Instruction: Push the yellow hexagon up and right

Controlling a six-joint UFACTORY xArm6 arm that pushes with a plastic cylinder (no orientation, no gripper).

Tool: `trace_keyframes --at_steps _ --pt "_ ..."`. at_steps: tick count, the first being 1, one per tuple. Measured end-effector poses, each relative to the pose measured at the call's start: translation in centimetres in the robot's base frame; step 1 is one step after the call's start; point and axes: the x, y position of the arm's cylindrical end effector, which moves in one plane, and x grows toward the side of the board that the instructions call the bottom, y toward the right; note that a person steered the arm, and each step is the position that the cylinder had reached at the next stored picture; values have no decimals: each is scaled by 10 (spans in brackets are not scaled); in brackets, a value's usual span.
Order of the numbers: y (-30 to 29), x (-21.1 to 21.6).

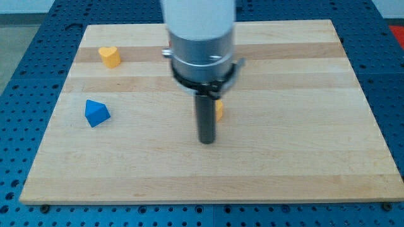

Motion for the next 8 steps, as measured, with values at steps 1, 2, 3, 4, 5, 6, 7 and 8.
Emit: trace_keyframes --at_steps 1,2,3,4,5,6,7,8 --pt "39 -24" --pt "4 -40" --pt "-54 -63" --pt "-70 -83" --pt "-67 -59" --pt "-106 -47" --pt "-147 -65" --pt "-151 -105"
